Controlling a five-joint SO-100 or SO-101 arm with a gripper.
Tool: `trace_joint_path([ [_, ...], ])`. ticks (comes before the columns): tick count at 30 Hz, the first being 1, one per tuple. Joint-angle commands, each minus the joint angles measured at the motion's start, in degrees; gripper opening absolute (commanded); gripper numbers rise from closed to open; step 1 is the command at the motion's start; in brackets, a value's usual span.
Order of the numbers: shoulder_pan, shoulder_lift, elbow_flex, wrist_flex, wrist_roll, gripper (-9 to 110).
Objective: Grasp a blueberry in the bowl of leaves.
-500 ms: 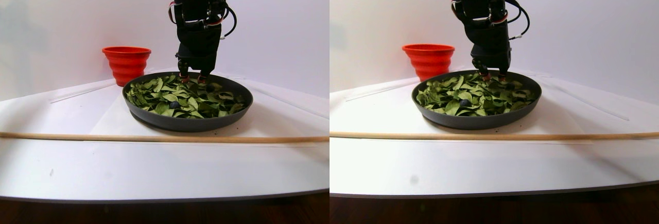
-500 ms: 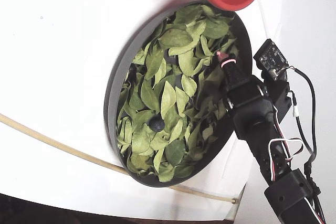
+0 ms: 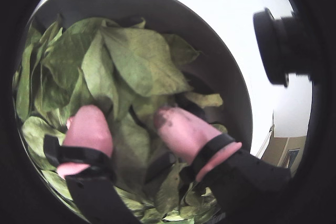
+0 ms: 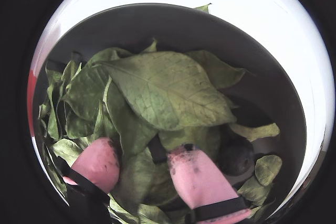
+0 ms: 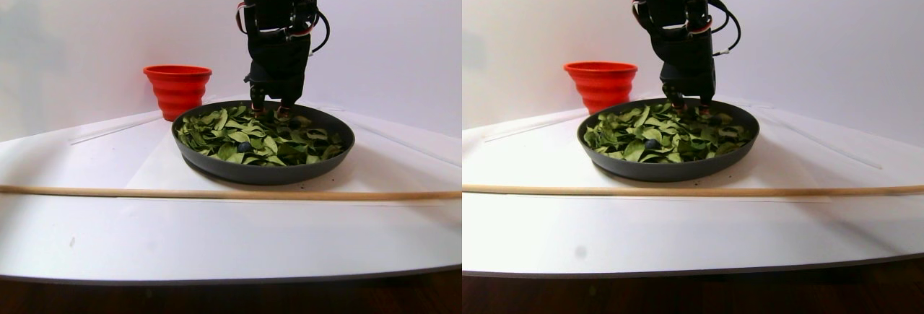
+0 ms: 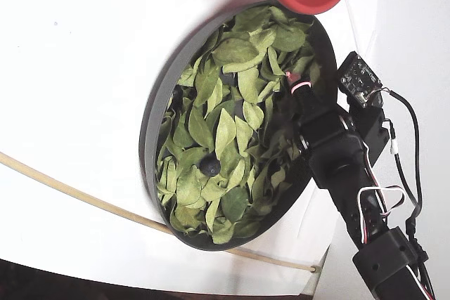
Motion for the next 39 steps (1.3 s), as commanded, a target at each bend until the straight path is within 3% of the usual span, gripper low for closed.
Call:
trace_joint_path([
  [1,0.0,3.08,-1.05,-0.62,-0.35,18],
  [39,2.29,13.01,4.13,1.85,-1.85,18],
])
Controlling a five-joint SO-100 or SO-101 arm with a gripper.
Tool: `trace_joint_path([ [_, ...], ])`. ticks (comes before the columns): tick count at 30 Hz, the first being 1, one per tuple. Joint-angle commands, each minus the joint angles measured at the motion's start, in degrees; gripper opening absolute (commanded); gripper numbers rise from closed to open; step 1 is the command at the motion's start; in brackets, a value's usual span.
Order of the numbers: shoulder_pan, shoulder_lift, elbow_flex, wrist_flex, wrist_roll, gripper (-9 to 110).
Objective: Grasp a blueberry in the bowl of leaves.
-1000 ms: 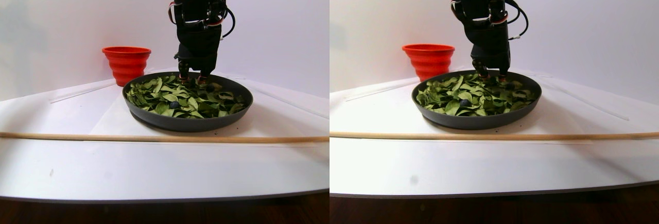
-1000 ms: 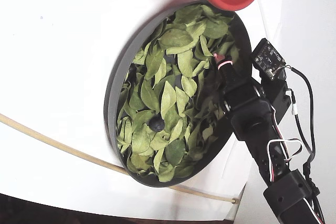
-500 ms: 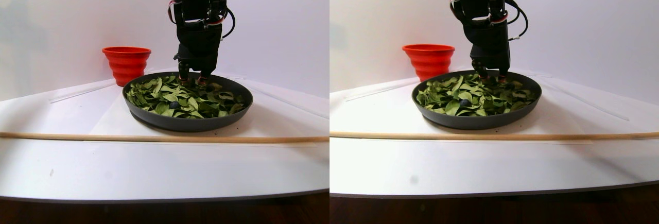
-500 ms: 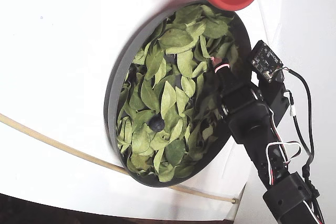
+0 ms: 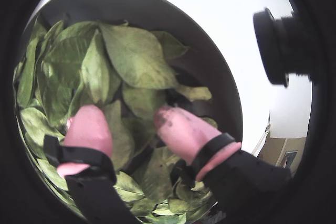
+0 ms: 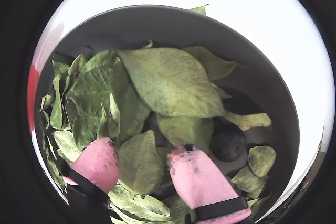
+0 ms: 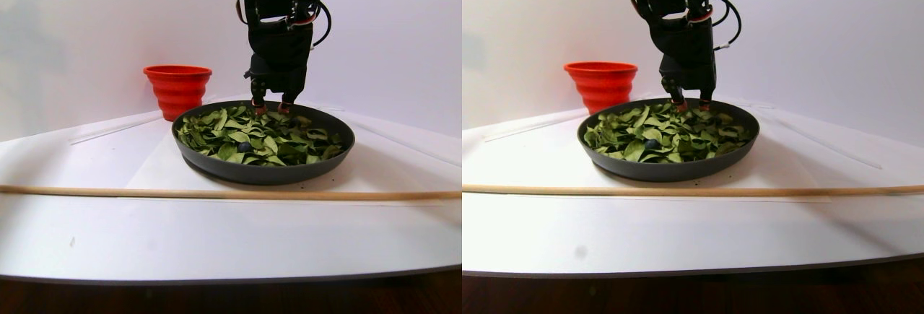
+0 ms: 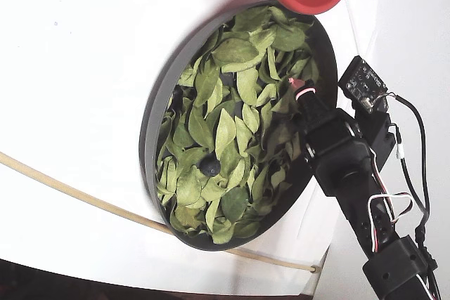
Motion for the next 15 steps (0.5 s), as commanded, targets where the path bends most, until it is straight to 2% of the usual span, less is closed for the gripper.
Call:
trace_joint_path([
  [1,2.2,8.09,-0.26,0.09,-0.53,18],
  [15,5.01,8.44,1.32,0.18,-1.23,18],
])
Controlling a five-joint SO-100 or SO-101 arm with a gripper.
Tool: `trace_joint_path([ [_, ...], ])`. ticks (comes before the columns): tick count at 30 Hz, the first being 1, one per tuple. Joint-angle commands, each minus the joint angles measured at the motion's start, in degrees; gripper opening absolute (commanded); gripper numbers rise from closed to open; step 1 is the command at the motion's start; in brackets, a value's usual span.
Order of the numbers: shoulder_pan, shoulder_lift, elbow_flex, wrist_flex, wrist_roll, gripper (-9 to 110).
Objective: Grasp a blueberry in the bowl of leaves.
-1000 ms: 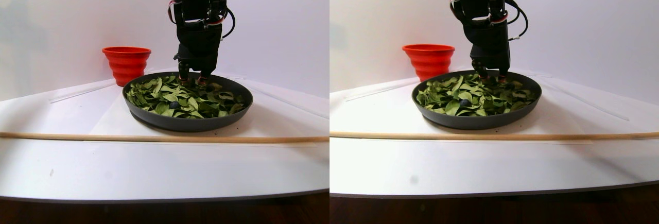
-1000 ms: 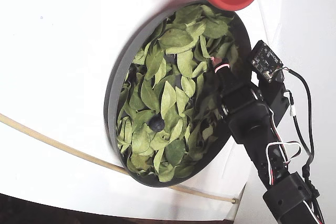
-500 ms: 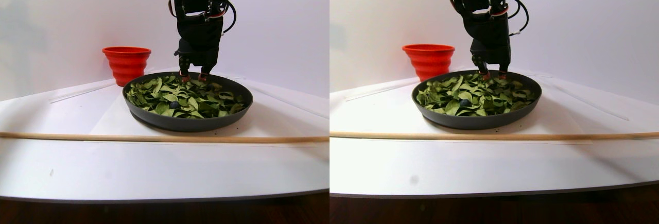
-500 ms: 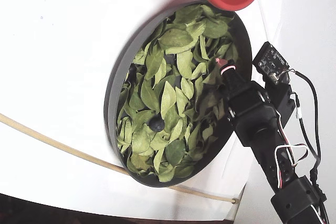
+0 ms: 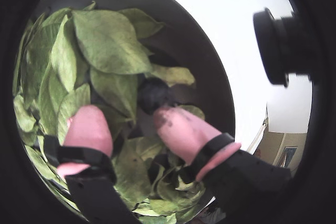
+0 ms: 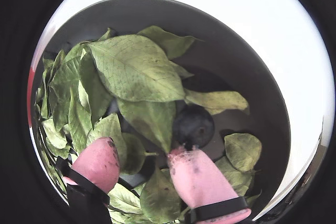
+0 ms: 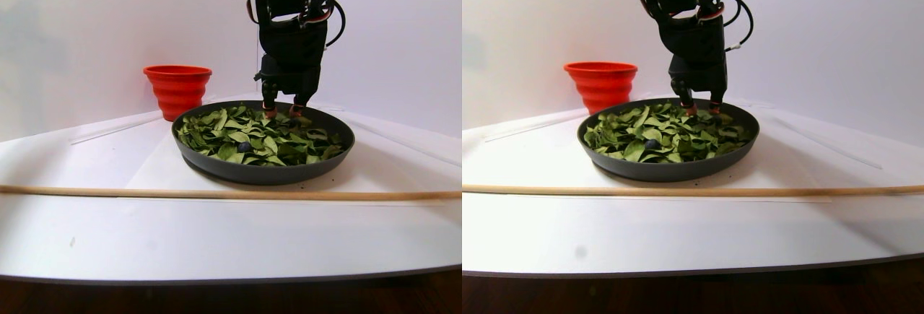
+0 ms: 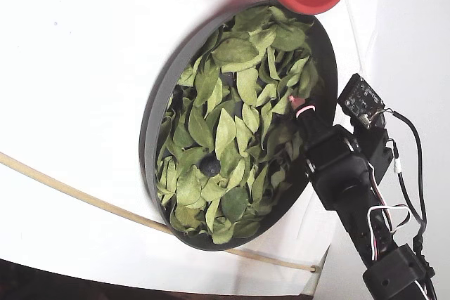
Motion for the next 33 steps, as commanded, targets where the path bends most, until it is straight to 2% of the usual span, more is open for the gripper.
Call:
trace_joint_path([
  [1,2.11,8.17,-0.44,0.0,-0.53,18],
  [33,4.92,2.29,-4.75,-0.44,0.53,18],
])
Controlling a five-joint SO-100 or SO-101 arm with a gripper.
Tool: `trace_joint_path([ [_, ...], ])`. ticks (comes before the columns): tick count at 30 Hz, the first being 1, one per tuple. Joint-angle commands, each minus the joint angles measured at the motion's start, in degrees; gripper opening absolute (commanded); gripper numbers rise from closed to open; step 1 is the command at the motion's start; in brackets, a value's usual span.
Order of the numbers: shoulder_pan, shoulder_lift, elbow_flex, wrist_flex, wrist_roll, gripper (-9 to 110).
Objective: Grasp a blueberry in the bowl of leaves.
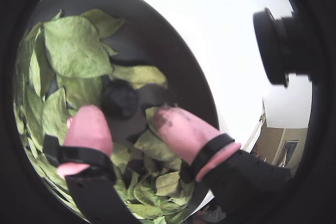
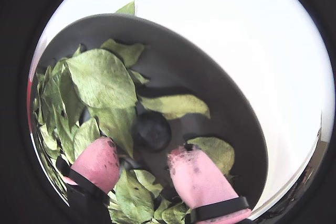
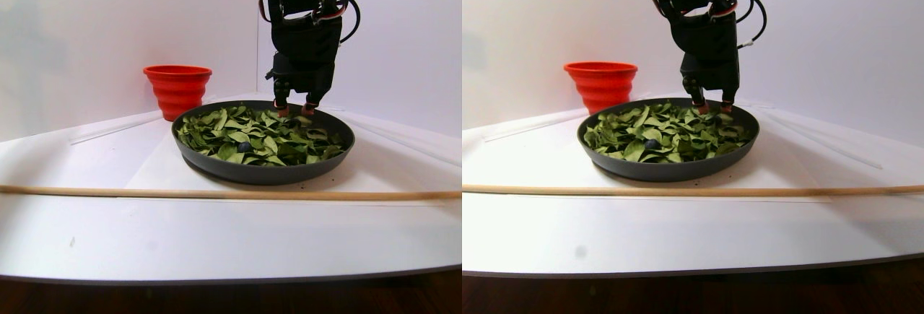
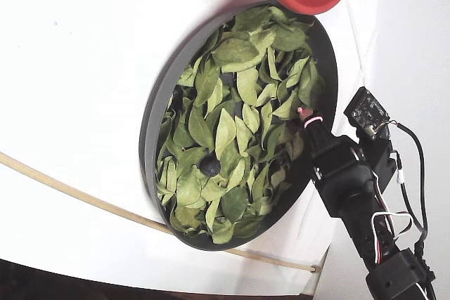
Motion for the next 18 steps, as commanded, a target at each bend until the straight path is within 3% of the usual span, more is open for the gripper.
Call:
trace_joint_path([
  [1,2.2,1.93,-4.13,-0.44,0.53,18],
  [18,2.64,-3.78,-8.79,-0.44,2.81,19],
])
